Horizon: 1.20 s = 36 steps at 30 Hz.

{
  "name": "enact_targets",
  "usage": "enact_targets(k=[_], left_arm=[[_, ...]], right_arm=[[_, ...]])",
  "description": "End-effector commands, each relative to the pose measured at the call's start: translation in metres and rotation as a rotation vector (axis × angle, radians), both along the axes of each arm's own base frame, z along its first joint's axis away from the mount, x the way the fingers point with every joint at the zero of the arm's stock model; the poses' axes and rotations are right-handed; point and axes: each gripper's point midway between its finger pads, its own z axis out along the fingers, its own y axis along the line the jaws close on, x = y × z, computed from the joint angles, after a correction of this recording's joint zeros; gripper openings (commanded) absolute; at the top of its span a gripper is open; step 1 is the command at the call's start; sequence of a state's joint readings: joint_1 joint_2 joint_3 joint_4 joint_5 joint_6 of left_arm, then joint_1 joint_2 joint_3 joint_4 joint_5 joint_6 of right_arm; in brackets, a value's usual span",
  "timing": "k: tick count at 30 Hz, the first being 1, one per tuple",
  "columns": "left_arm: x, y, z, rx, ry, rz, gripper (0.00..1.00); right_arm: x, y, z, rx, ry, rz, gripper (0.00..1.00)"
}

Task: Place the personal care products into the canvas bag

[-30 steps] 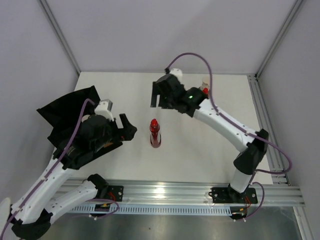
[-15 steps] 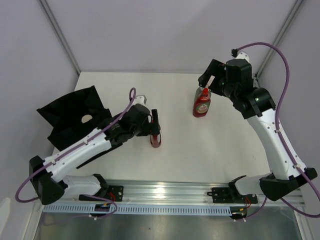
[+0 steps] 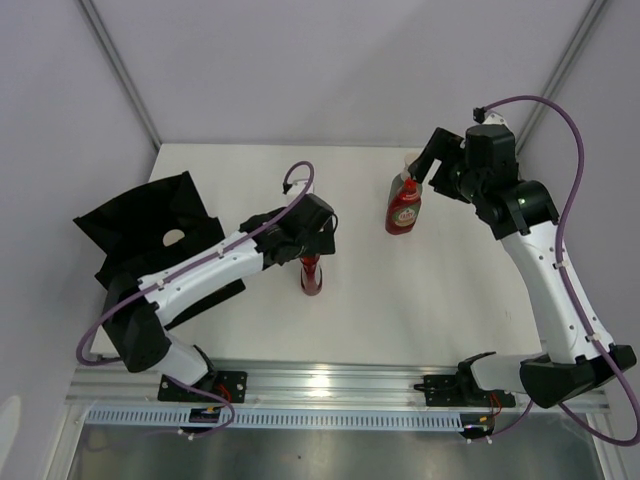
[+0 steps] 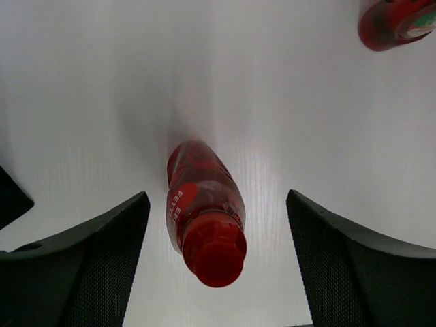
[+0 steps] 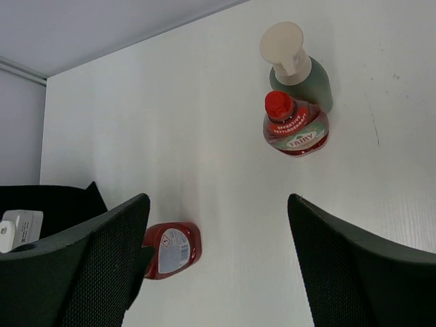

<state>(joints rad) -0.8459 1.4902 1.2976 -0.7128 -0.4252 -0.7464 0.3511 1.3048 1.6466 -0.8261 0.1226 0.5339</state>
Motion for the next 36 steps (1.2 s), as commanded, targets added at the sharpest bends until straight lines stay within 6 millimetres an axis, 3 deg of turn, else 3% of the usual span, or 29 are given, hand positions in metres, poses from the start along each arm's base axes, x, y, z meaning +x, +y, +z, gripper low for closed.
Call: enact_targets(k=[1, 6, 13, 19, 24, 30, 34, 36], left_arm=[[0.005, 0.003, 0.008, 0.019, -0.024, 0.056, 0.84], [-0.004, 0.009, -0.016, 0.044, 0.024, 0.077, 0.84], [0.002, -0.002, -0.015, 0.021, -0.008, 0.051, 0.77], [-0.002, -0.001, -0.035, 0.084, 0.065, 0.07, 0.74], [-0.003, 0.001, -0.038, 0.09, 0.073, 0.077, 0.71], [0.008, -0.001, -0.016, 0.095, -0.012, 0.053, 0.35], [0.008, 0.005, -0.018, 0.132, -0.011, 0.059, 0.22], [0.007, 0.008, -0.018, 0.135, -0.013, 0.066, 0.07]], right_arm=[[-0.008, -0.002, 0.017, -0.003, -0.052, 0.028, 0.86], [-0.009, -0.005, 0.022, -0.024, -0.068, 0.026, 0.87], [-0.011, -0.009, 0.019, -0.036, -0.064, 0.014, 0.88], [-0.013, -0.013, 0.023, -0.033, -0.074, 0.006, 0.88], [-0.014, -0.015, 0.026, -0.031, -0.079, -0.001, 0.88], [-0.018, -0.018, 0.024, -0.036, -0.074, -0.005, 0.88], [-0.021, -0.02, 0.023, -0.035, -0.074, -0.007, 0.88], [-0.022, -0.021, 0.024, -0.037, -0.076, -0.007, 0.88]])
